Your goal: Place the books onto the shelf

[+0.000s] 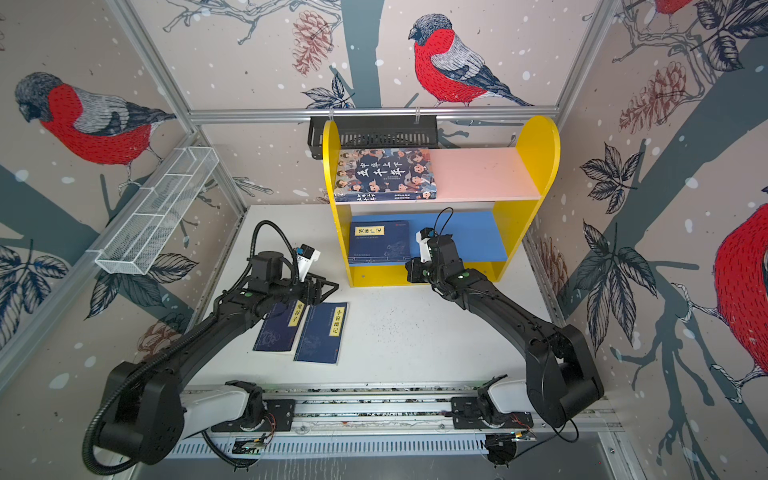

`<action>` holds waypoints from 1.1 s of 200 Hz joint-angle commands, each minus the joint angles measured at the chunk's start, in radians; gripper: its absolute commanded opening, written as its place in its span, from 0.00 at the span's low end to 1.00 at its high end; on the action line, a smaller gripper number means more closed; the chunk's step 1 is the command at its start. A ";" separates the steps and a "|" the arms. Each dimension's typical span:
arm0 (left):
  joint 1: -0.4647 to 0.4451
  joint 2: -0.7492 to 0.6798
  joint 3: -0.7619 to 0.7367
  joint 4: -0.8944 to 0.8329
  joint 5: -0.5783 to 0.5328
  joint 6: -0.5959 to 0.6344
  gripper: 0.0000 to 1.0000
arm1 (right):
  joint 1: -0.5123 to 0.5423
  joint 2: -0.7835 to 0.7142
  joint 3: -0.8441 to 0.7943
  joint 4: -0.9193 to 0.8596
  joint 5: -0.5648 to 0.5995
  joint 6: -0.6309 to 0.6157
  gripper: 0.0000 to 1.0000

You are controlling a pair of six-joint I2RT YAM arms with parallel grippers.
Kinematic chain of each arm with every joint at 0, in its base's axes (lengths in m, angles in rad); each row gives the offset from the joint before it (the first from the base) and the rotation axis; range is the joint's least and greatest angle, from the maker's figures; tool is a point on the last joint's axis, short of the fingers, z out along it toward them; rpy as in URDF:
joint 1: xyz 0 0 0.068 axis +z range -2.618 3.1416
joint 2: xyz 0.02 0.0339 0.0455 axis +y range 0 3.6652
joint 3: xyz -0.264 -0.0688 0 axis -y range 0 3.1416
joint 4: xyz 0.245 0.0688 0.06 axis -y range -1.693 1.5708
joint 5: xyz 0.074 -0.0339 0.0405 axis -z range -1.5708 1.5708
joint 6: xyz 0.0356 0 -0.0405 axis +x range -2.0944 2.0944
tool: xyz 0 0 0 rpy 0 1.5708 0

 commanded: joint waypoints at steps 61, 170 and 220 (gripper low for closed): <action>0.000 -0.007 -0.006 0.038 0.009 0.011 0.70 | -0.001 0.023 0.021 0.017 -0.019 -0.004 0.10; 0.000 -0.013 -0.012 0.043 0.011 0.006 0.70 | -0.006 0.047 0.026 0.025 -0.009 -0.009 0.10; -0.001 -0.012 -0.012 0.046 0.011 0.005 0.70 | -0.008 0.043 0.028 0.027 0.000 -0.009 0.10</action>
